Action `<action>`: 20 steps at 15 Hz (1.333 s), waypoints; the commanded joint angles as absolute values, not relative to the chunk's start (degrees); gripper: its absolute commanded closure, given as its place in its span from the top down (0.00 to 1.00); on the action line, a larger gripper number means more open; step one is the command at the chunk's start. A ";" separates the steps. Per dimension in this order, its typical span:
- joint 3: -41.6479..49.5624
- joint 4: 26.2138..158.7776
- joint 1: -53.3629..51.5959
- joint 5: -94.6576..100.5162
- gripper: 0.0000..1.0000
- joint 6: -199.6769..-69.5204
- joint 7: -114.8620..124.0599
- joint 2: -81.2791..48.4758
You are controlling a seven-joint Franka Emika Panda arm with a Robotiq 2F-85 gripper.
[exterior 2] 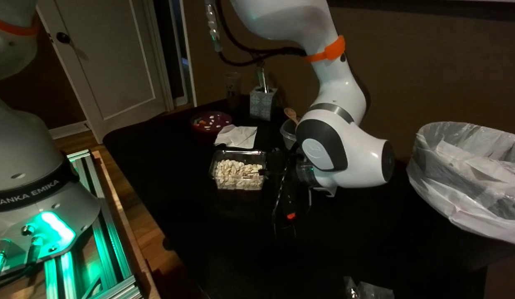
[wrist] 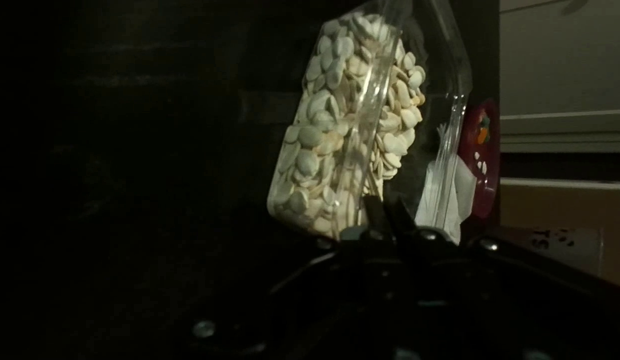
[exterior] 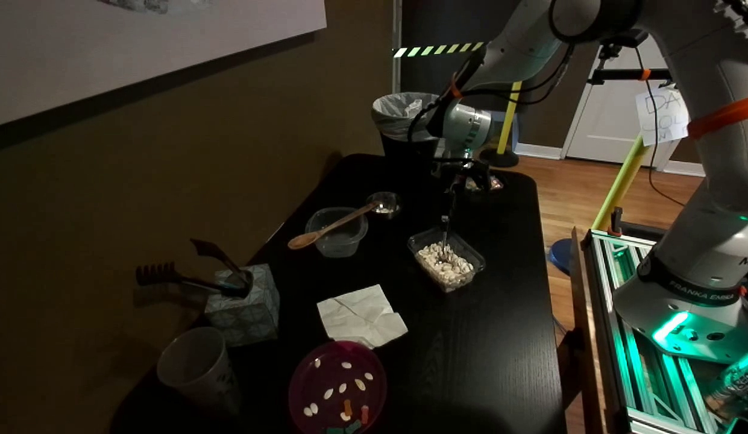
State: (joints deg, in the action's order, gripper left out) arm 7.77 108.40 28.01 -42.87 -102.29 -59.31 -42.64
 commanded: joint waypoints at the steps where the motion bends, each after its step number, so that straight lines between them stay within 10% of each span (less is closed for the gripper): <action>1: 8.03 99.07 28.70 -41.19 0.01 -93.19 -49.99 -50.30; 10: 6.11 81.03 33.71 -41.84 0.01 -65.03 -42.13 -63.21; 20: 4.52 79.11 38.90 -49.74 0.01 -70.47 -55.22 -62.50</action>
